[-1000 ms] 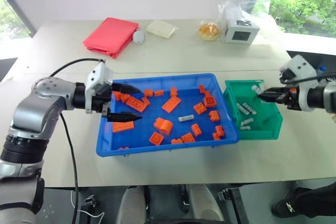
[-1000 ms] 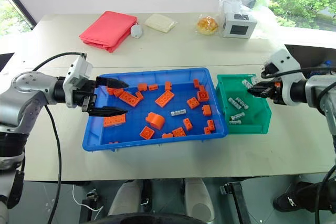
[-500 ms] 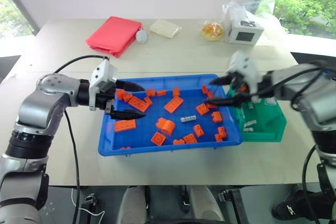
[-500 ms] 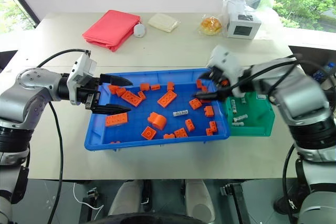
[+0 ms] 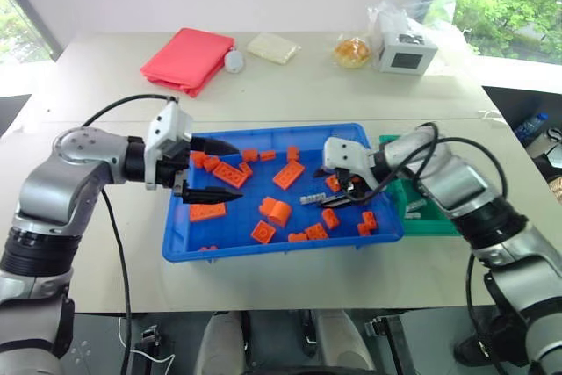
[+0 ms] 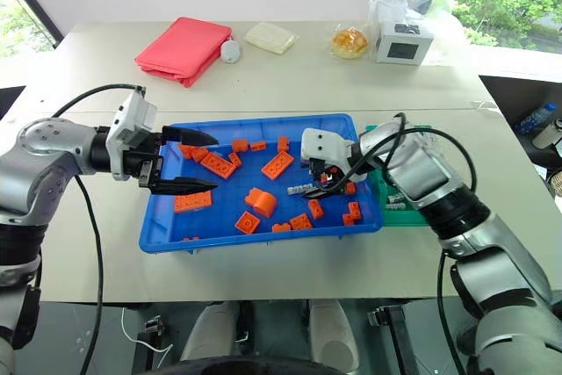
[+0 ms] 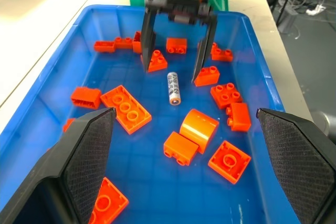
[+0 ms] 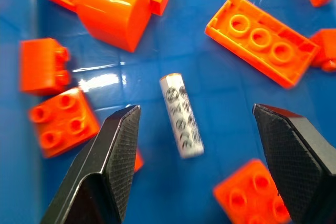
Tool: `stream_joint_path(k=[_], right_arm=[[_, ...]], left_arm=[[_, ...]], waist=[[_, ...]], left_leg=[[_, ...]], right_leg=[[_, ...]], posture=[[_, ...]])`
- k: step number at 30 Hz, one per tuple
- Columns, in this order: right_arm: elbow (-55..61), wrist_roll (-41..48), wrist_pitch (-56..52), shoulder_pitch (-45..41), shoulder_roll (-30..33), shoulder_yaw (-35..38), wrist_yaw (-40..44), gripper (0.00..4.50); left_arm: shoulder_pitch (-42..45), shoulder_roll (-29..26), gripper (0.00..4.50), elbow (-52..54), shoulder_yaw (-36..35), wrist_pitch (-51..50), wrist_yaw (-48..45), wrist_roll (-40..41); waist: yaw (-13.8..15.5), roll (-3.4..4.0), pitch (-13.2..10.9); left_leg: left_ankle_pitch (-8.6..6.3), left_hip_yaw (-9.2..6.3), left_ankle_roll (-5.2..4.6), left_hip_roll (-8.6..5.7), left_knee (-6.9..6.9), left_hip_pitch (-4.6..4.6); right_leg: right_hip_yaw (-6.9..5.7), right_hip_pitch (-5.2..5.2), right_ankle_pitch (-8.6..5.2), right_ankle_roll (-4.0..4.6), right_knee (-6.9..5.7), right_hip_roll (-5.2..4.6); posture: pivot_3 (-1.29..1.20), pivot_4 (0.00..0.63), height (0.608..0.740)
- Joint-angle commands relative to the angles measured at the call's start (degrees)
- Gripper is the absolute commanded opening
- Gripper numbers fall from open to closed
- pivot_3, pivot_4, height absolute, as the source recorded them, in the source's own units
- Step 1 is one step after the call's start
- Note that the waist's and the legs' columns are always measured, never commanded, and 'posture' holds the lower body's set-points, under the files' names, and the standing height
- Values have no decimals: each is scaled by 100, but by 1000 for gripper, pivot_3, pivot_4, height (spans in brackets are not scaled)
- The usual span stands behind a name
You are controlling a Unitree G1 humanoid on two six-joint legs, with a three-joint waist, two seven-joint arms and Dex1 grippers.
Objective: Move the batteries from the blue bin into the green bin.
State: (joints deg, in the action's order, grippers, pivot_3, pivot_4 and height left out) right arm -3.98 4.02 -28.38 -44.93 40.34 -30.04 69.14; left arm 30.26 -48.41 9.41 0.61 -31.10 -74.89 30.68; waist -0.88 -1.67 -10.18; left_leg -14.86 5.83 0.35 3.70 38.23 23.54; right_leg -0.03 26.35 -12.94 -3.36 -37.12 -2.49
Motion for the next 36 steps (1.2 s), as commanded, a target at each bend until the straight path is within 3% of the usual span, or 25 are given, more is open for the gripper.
stream_joint_path(k=[1, 4, 7, 13, 18, 24, 28, 36], right_arm=[[-182, -314, 339, 22, -78, -66, 24, 2959], [112, -216, 272, 173, 12, 36, 253, 1672], [377, -116, -8, 215, -1, 250, 267, 85], [1037, 834, -1726, -242, 367, 1644, 177, 26], [883, 1192, -2493, -375, 1057, 2748, -137, 26], [829, 1256, -2661, 563, 2078, 3614, -380, 26], [773, 1240, -2802, 1086, 2192, 3844, -799, 26], [972, 1528, -2581, 1374, 2107, 3908, -1009, 4163]], left_arm=[[-42, -77, 4500, 195, -209, -25, 81, 108], [-45, -63, 4500, 194, -209, -24, 106, 129], [-23, -48, 4500, 161, -191, -6, 108, 130], [98, 45, 4500, -36, -77, 115, 65, 74], [212, 187, 4500, -254, 68, 217, 32, -37], [322, 232, 4500, -444, 121, 296, -133, -85], [386, 239, 4500, -538, 186, 294, -281, -94], [562, 267, 4500, -669, 253, 244, -393, -86]], waist=[[9, 0, 0], [29, -1, 1], [20, -1, 1], [21, 0, 0], [54, -1, 0], [31, -1, 0], [-30, 0, 1], [-1, 1, 1]], left_leg=[[0, 0, 0, 0, 1, 0], [1, -1, 1, -1, 2, 0], [1, 1, 1, -2, 3, 0], [2, 0, 3, -1, 2, -1], [1, -1, 2, -2, 2, -1], [1, 0, 2, -5, -2, 0], [1, 3, 2, -4, -2, -8], [1, 0, 2, -3, -1, -8]], right_leg=[[0, 0, 0, 0, 0, 0], [-1, -4, 0, 0, 1, -2], [-1, -5, 0, 0, 0, -4], [-1, -1, 1, -1, -6, -3], [-4, -5, -3, 8, 0, -5], [-3, -4, -3, 5, 4, -9], [3, -5, -1, 3, 1, -7], [4, -5, 0, 1, -2, -2]], posture=[[0, 150, 736], [0, 150, 736], [0, 150, 736], [0, 150, 736], [0, 150, 736], [0, 150, 736], [0, 150, 736], [0, 150, 736]])
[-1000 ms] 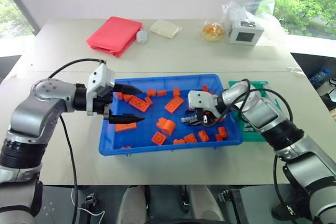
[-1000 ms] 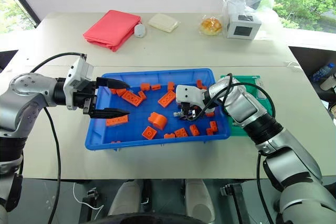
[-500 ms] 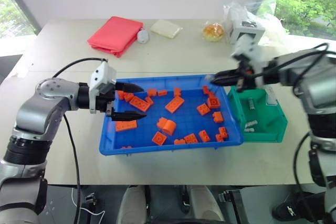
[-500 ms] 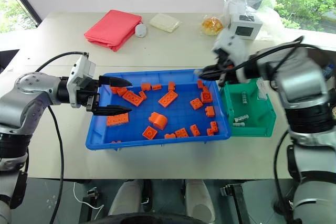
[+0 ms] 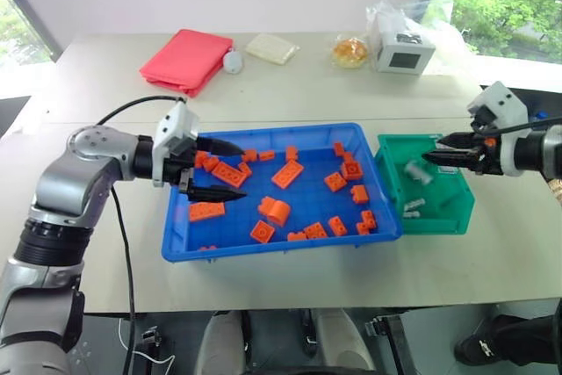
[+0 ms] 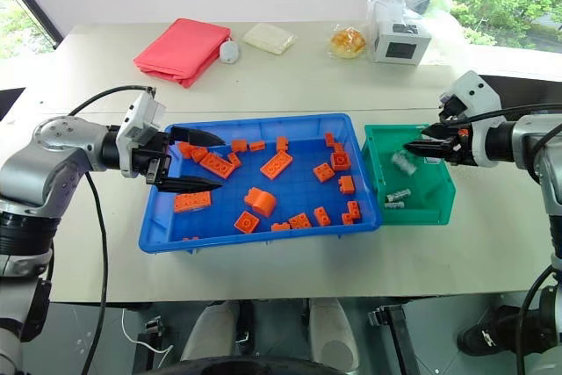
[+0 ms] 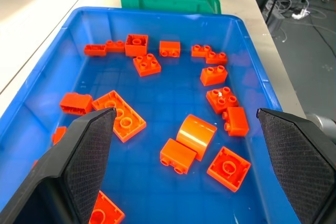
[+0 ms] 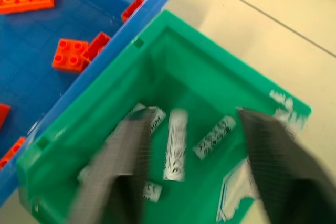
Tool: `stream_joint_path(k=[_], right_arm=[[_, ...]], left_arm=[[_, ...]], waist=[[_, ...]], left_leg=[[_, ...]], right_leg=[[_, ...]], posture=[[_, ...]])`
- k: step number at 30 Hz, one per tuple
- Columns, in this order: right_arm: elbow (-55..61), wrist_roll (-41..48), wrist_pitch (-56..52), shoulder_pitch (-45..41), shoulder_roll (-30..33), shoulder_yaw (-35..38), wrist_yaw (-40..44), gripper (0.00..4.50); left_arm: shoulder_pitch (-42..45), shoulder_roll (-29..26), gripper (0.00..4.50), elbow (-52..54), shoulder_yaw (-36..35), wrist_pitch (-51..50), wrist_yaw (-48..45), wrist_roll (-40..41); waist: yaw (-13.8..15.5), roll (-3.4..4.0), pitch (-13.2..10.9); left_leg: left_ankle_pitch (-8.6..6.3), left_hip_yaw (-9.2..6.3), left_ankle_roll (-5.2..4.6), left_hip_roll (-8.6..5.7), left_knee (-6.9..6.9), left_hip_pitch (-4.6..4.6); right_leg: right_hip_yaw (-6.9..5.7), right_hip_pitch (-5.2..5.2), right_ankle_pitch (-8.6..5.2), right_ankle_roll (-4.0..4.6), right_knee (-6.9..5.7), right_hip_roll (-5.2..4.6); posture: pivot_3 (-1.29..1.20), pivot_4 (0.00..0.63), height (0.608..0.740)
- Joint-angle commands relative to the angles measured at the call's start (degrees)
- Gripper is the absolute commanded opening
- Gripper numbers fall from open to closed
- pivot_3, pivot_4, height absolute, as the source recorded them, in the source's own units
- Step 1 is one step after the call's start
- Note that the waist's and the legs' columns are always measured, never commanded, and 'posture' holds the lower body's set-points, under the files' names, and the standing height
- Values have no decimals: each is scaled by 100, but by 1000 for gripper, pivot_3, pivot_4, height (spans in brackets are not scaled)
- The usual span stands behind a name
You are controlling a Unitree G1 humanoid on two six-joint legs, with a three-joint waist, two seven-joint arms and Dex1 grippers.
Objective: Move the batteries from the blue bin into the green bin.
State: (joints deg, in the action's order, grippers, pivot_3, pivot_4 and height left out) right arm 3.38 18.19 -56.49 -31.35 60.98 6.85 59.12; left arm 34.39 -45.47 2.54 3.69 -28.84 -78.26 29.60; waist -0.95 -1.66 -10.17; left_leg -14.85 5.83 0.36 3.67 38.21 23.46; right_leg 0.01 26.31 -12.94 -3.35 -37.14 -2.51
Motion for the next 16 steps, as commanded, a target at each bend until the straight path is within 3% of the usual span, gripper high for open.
stream_joint_path(k=[1, 7, 16], right_arm=[[266, 149, 373, 79, 84, 256, 56, 4415], [154, 211, 2807, 1336, 870, 929, 1716, 4415], [-1466, 453, 3576, 1420, 1415, 1381, 2822, 4415]], left_arm=[[149, -53, 4500, 2, -84, 22, -76, 25], [47, -610, 4500, -247, -553, -61, -341, 132], [-398, -1961, 4500, -1039, -1673, -241, -737, 289]], waist=[[11, 0, 0], [36, 0, -1], [-22, 0, -1]], left_leg=[[0, 0, 0, 0, 0, 1], [0, -3, 0, -1, -4, 6], [0, 7, 0, 4, -3, -12]], right_leg=[[0, 0, 0, 0, 1, 0], [-3, 1, -3, -8, 4, -1], [-3, -7, -12, 11, 2, -3]], posture=[[0, 150, 736], [0, 150, 736], [0, 150, 736]])
